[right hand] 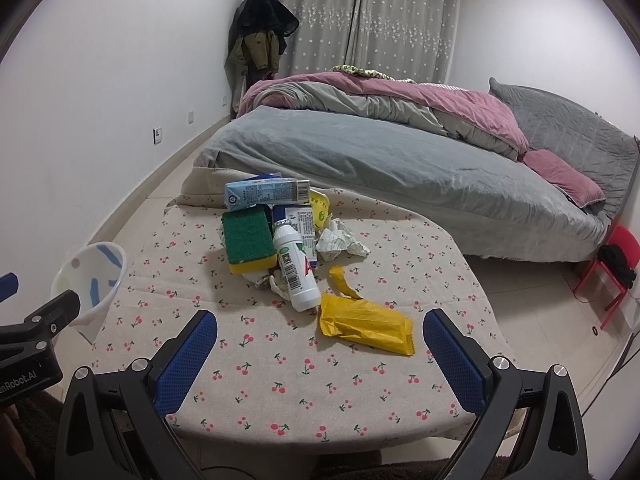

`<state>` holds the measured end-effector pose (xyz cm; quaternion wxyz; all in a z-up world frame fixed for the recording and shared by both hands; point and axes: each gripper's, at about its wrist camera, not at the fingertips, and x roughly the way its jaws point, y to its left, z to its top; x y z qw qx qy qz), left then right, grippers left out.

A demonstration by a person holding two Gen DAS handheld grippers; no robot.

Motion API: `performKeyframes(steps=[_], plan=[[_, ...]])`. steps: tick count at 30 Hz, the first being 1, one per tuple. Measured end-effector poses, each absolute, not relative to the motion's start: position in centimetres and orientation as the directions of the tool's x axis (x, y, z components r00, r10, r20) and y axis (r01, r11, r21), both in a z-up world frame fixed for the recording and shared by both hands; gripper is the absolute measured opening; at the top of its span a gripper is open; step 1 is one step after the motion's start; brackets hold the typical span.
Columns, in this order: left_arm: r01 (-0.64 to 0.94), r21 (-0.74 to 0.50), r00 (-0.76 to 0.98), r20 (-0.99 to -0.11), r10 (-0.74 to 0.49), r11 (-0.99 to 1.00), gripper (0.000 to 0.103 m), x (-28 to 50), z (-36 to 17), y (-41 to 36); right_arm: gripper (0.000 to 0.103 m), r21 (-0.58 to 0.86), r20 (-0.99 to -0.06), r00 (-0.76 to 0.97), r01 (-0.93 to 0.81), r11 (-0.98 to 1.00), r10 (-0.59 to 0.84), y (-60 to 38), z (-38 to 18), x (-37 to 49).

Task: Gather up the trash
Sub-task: 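Grasp the green-yellow sponge with the left gripper while the right gripper approaches the crumpled tissue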

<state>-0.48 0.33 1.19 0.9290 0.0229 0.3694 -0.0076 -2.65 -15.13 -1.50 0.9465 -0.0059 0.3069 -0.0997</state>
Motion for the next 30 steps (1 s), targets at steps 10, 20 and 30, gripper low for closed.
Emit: performKeyframes(steps=[10,20,30], plan=[[0.188,-0.007,0.647,-0.752,-0.129,0.982,0.103,2.4,2.1,-1.5,0.103,0.030,-0.676,0.729,0.167,0.985,-0.103,-18.9,0.8,-0.4],[0.243,-0.186,0.447,-0.850,-0.280,0.952,0.101,10.3,0.8,-2.7,0.103,0.044,-0.749,0.654,0.204,0.978,-0.103,-23.0,3.2,5.3],[0.263,-0.364,0.368,-0.818,-0.442,0.894,0.093,16.8,-1.8,-6.0,0.103,0.125,-0.796,0.603,0.238,0.963,-0.046,-27.7,1.0,13.4]])
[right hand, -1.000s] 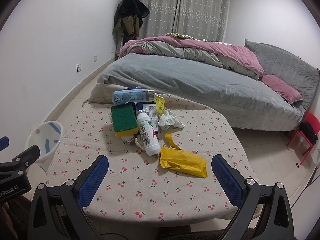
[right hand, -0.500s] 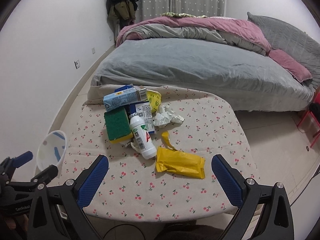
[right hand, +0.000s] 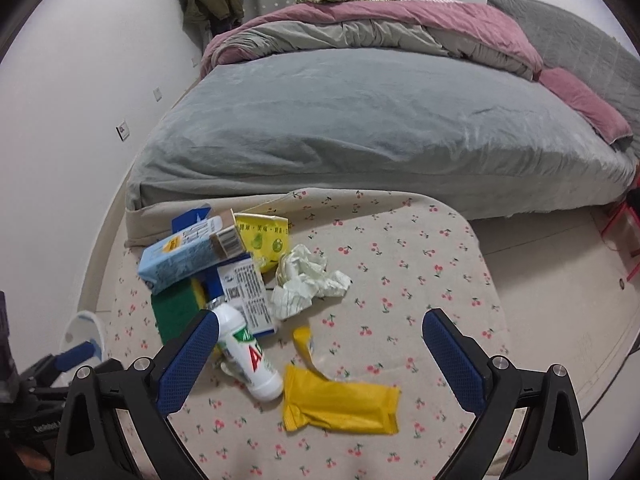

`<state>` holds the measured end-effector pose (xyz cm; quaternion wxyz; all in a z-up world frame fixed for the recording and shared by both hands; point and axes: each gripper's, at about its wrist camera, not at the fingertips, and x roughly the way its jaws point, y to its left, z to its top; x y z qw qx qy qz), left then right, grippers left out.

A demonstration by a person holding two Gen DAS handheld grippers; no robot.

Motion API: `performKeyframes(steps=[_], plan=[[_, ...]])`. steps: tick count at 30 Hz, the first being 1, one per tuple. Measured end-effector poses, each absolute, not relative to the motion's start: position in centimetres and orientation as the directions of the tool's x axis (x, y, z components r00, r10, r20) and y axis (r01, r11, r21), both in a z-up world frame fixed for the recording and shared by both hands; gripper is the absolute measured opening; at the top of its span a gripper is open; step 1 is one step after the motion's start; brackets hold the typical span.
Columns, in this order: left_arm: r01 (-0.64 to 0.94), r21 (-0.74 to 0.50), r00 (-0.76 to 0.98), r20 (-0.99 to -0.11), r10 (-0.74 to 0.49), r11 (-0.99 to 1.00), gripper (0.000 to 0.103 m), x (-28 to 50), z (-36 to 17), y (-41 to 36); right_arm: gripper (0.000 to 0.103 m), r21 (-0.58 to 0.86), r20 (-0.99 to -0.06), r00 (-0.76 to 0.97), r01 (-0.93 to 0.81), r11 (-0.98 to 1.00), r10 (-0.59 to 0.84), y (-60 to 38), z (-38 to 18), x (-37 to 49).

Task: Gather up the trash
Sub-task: 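Grasp the green-yellow sponge with the left gripper while the right gripper approaches the crumpled tissue, then grasp the crumpled white tissue with the right gripper and lift it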

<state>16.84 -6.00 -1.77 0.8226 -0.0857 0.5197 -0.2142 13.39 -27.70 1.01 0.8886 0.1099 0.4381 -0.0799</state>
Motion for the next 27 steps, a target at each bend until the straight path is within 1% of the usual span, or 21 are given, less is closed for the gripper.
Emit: performKeyframes(steps=[1,3,7,9,10,11,13,14,15,18,21,25,27], plan=[[0.264,-0.381,0.356,-0.815,-0.457,0.886,0.091,17.4,-2.3,-6.5,0.103,0.129,-0.798,0.601,0.239,0.962,-0.042,-28.0,0.7,13.9],[0.259,-0.406,0.329,-0.816,-0.475,0.876,0.081,18.6,-3.2,-7.2,0.102,0.136,-0.806,0.591,0.242,0.961,-0.035,-28.5,0.1,14.5],[0.240,-0.419,0.327,-0.814,-0.479,0.876,0.072,20.3,-4.4,-8.4,0.103,0.142,-0.835,0.550,0.258,0.955,-0.024,-29.7,-2.0,14.8],[0.221,-0.432,0.310,-0.819,-0.483,0.874,0.061,20.8,-5.0,-8.5,0.102,0.140,-0.847,0.532,0.263,0.955,-0.023,-30.5,-2.9,14.5],[0.215,-0.438,0.301,-0.821,-0.486,0.873,0.057,21.0,-5.4,-8.6,0.102,0.140,-0.852,0.523,0.269,0.953,-0.023,-31.0,-3.3,14.4],[0.206,-0.438,0.296,-0.824,-0.483,0.875,0.050,21.0,-5.7,-8.6,0.102,0.141,-0.856,0.517,0.274,0.951,-0.022,-31.3,-3.6,14.3],[0.202,-0.458,0.298,-0.813,-0.500,0.866,0.047,21.0,-5.9,-8.4,0.102,0.153,-0.864,0.503,0.285,0.946,-0.012,-32.3,-4.5,14.1],[0.205,-0.466,0.299,-0.808,-0.508,0.861,0.040,21.0,-5.8,-8.3,0.102,0.161,-0.868,0.496,0.291,0.943,-0.005,-32.7,-4.8,14.1],[0.210,-0.469,0.300,-0.805,-0.513,0.858,0.035,21.0,-5.7,-8.1,0.102,0.170,-0.872,0.490,0.297,0.939,0.003,-33.1,-5.2,14.0],[0.220,-0.490,0.300,-0.789,-0.537,0.843,0.025,20.7,-5.4,-7.7,0.102,0.209,-0.880,0.473,0.310,0.927,0.041,-33.8,-6.2,14.5],[0.225,-0.508,0.302,-0.775,-0.556,0.831,0.022,20.3,-5.0,-7.0,0.101,0.250,-0.876,0.475,0.305,0.919,0.081,-33.7,-6.9,15.7],[0.247,-0.514,0.301,-0.765,-0.569,0.822,0.021,19.4,-4.2,-6.3,0.097,0.315,-0.872,0.464,0.282,0.906,0.159,-32.3,-8.0,17.9],[0.256,-0.506,0.303,-0.767,-0.565,0.824,0.021,19.0,-4.0,-6.2,0.090,0.331,-0.869,0.460,0.263,0.906,0.184,-31.3,-8.5,18.8]])
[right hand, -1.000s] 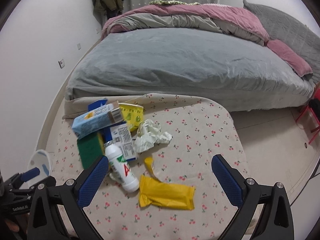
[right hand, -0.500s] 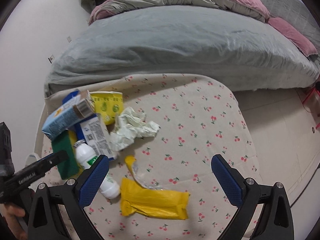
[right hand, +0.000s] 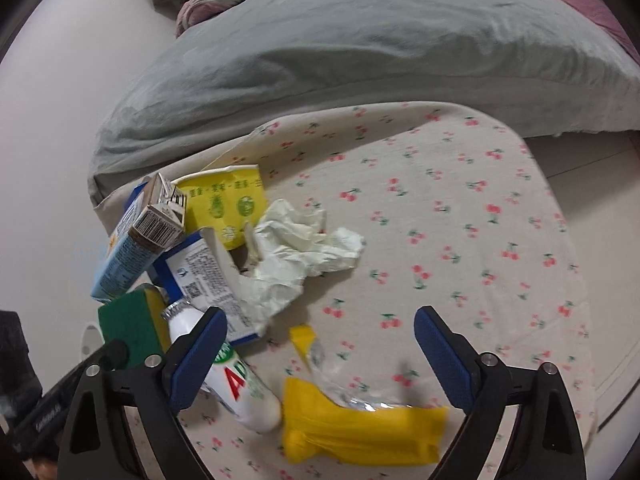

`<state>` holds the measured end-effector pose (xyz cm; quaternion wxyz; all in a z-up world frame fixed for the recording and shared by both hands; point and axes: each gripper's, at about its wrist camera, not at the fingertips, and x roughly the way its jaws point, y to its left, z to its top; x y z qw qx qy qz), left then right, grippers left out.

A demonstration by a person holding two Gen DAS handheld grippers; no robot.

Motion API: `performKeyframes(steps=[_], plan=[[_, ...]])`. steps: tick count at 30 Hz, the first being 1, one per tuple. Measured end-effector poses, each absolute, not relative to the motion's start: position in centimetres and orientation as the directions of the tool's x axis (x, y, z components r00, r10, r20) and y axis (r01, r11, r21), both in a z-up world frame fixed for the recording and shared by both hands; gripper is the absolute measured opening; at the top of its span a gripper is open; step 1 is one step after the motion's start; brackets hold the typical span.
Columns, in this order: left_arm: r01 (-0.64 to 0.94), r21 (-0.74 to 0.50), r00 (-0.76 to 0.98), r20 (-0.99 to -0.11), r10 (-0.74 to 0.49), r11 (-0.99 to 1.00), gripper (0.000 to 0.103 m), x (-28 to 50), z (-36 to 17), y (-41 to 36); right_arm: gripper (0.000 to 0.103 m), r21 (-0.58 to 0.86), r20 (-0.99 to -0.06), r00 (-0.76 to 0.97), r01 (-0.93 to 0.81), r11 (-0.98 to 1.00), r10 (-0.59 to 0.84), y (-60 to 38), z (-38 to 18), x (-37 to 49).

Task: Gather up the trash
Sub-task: 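Grasp the crumpled white tissue with the right gripper and lift it, then drop the sponge into the white bin with the left gripper while the right gripper drops the tissue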

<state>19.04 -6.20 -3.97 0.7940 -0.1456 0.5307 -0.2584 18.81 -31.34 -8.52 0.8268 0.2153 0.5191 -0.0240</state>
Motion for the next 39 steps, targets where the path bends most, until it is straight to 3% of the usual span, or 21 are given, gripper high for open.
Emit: performKeyframes(steps=[10,12,14,25,32,39], plan=[[0.278,-0.498,0.286,-0.773,-0.565,0.822,0.021,17.4,-3.7,-3.6,0.056,0.431,-0.856,0.432,0.292,0.854,0.284,-30.1,-12.3,22.7],[0.279,-0.491,0.294,-0.774,-0.560,0.825,0.021,17.1,-3.6,-3.2,0.036,0.423,-0.860,0.427,0.288,0.859,0.280,-29.8,-12.9,23.3],[0.273,-0.491,0.302,-0.773,-0.558,0.827,0.021,17.0,-3.5,-2.6,0.027,0.431,-0.854,0.436,0.288,0.855,0.284,-29.8,-13.2,23.7],[0.226,-0.476,0.403,-0.749,-0.526,0.850,0.021,16.3,-1.5,3.8,0.026,0.442,-0.790,0.563,0.248,0.862,0.244,-29.4,-7.9,21.2],[0.130,-0.363,0.471,-0.796,-0.380,0.923,0.021,16.4,-1.5,10.0,0.026,0.471,-0.706,0.636,0.092,0.877,0.312,-26.1,-2.3,18.7],[0.033,-0.290,0.493,-0.828,-0.268,0.956,0.022,16.2,-2.5,14.9,0.026,0.476,-0.678,0.614,-0.052,0.878,0.404,-19.0,-1.1,19.0]])
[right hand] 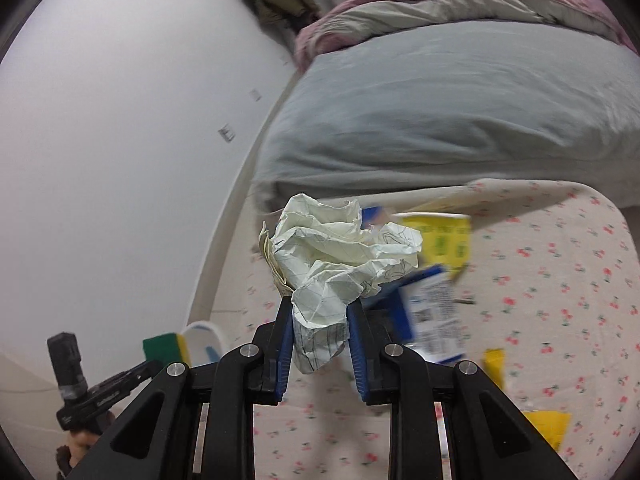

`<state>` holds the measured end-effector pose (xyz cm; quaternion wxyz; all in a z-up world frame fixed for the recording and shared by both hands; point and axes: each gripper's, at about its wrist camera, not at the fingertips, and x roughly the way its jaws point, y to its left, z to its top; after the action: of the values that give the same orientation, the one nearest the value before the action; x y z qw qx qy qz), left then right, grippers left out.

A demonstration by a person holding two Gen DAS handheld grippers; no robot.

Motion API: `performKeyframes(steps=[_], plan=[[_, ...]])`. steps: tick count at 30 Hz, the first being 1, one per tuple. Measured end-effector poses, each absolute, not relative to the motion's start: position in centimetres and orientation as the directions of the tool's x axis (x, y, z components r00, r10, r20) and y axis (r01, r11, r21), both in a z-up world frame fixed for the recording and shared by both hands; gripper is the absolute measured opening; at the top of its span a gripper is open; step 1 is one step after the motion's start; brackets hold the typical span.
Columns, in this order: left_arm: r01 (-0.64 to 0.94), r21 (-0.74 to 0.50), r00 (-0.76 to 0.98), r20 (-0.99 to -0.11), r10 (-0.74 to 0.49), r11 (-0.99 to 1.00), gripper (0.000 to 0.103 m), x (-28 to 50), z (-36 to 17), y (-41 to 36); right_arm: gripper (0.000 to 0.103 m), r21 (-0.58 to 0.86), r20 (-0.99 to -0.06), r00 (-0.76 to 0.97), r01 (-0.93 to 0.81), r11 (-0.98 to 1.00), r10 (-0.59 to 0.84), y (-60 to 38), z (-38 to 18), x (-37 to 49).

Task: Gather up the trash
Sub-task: 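Drop the sponge into the white bin with the left gripper while the right gripper drops the tissue, then move both grippers back to the table and grasp the light blue milk carton with the left gripper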

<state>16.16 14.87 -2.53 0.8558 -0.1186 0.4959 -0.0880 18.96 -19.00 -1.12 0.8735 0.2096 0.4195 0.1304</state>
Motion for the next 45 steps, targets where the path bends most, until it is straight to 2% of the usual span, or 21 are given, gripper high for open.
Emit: performKeyframes(steps=[4,10,13,14,15,17,30,31,32,33,35,45], plan=[[-0.006,-0.242,0.503,-0.839,-0.206,0.970,0.022,16.5,-3.8,17.1,0.026,0.455,-0.686,0.566,-0.156,0.877,0.457,-12.9,-1.0,19.2],[-0.040,-0.244,0.473,-0.859,-0.197,0.969,0.023,17.1,-6.1,19.2,0.026,0.389,-0.748,0.446,-0.303,0.870,0.491,-3.2,-3.0,19.6],[-0.045,-0.239,0.454,-0.870,-0.193,0.970,0.029,17.3,-6.9,19.3,0.026,0.352,-0.781,0.394,-0.364,0.863,0.485,0.6,-4.3,19.7],[-0.046,-0.231,0.452,-0.872,-0.186,0.972,0.037,17.2,-7.0,19.4,0.026,0.340,-0.791,0.377,-0.384,0.859,0.482,1.8,-4.8,19.7],[-0.047,-0.219,0.454,-0.874,-0.174,0.975,0.054,17.1,-6.9,19.5,0.026,0.332,-0.798,0.365,-0.397,0.856,0.479,2.7,-5.1,19.6],[-0.067,-0.175,0.465,-0.876,-0.124,0.982,0.076,16.7,-6.6,19.8,0.026,0.325,-0.808,0.344,-0.417,0.849,0.478,4.5,-5.4,19.5],[-0.165,-0.162,0.423,-0.903,-0.078,0.973,0.084,14.9,-7.3,23.6,0.029,0.319,-0.845,0.257,-0.461,0.828,0.469,8.2,-8.7,20.2],[-0.170,-0.163,0.424,-0.902,-0.077,0.972,0.084,14.8,-7.3,23.8,0.031,0.322,-0.846,0.248,-0.468,0.823,0.472,8.4,-8.9,20.3],[-0.175,-0.165,0.424,-0.902,-0.076,0.971,0.085,14.7,-7.2,23.9,0.040,0.327,-0.845,0.242,-0.471,0.819,0.476,8.7,-8.9,20.3],[-0.178,-0.166,0.425,-0.902,-0.077,0.970,0.085,14.7,-7.2,24.0,0.058,0.330,-0.845,0.242,-0.468,0.820,0.477,8.9,-9.0,20.4],[-0.180,-0.170,0.427,-0.901,-0.079,0.969,0.086,14.6,-7.1,24.1,0.072,0.329,-0.839,0.258,-0.462,0.824,0.479,8.9,-8.9,20.6],[-0.180,-0.189,0.454,-0.886,-0.089,0.965,0.088,14.5,-6.2,23.9,0.072,0.337,-0.815,0.301,-0.447,0.829,0.494,7.2,-7.4,20.1]])
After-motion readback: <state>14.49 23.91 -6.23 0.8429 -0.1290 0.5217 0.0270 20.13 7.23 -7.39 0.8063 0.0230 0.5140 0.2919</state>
